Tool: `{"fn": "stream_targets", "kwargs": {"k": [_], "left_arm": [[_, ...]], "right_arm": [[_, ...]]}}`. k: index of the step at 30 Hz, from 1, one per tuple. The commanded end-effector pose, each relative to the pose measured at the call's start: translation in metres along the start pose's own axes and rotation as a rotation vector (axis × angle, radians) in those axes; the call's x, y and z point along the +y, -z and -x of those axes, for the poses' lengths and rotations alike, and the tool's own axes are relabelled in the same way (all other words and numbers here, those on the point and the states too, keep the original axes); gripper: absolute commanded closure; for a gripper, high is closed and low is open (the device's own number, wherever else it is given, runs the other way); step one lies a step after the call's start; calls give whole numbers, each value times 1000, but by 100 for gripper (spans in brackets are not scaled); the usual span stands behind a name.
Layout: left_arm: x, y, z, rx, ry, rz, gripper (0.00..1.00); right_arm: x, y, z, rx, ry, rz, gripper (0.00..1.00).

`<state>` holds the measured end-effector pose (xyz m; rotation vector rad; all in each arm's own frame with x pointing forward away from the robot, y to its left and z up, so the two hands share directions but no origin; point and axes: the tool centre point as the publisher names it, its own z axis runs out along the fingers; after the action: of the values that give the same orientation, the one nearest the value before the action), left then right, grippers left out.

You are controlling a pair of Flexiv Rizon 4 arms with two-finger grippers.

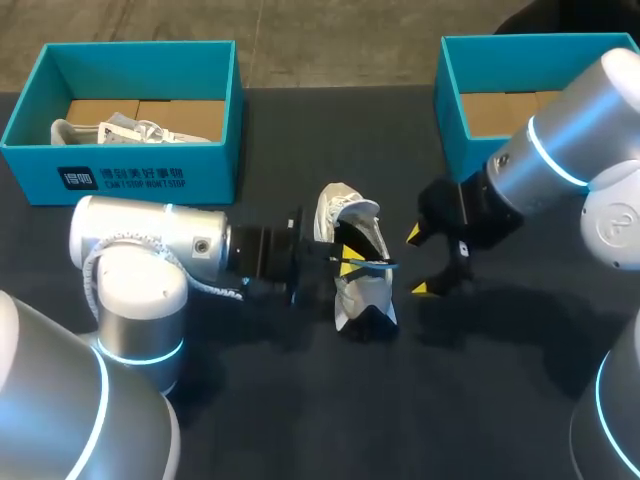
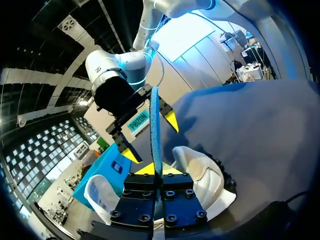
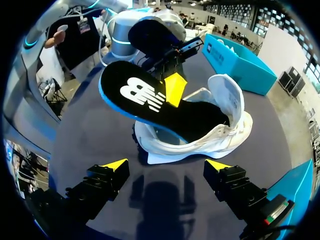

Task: Take the shoe out of the shoebox, open the shoe tongue, remove and reinsert the insole, then place the shoe into the shoebox

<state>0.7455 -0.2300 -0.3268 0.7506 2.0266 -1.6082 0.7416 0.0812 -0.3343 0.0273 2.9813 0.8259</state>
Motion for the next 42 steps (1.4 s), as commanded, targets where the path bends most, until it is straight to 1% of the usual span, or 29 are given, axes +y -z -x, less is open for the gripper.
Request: {"fn": "stream_targets", "kwargs": {"k": [1,8,14,22,26,30,31,34,36,38,40,41,42], "left_arm": [[4,-4,-2,12,-4,-1,100],[20,-11,-2,44,-27,14,100],[32,-10,1,52,-39,32,100],[37,-9,0,47,-38,42,100],[36,-7,-1,47,-34,44,100],[30,-4,2,37,-41,40,99],[30,-3,2,35,-42,39,95],[27,-1,5,27,-44,34,91],[24,-1,6,24,-43,29,85],[21,0,7,25,-47,25,83],[19,0,8,27,-50,23,74],[18,0,9,28,-50,22,64],[18,0,9,29,-52,20,60]], "right_arm": [[1,-2,-1,-5,-1,-2,0],[0,-1,-4,-11,-12,-5,0],[0,0,-5,-14,-18,-7,0],[4,2,-2,-27,-15,-3,0],[7,1,0,-29,-11,1,0],[8,0,1,-32,-5,7,0],[8,0,1,-32,-5,7,0],[8,0,1,-32,-5,7,0],[8,0,1,-32,-5,7,0],[8,0,1,-32,-5,7,0],[8,0,1,-32,-5,7,0],[8,0,1,-32,-5,7,0],[8,0,1,-32,-5,7,0]]}}
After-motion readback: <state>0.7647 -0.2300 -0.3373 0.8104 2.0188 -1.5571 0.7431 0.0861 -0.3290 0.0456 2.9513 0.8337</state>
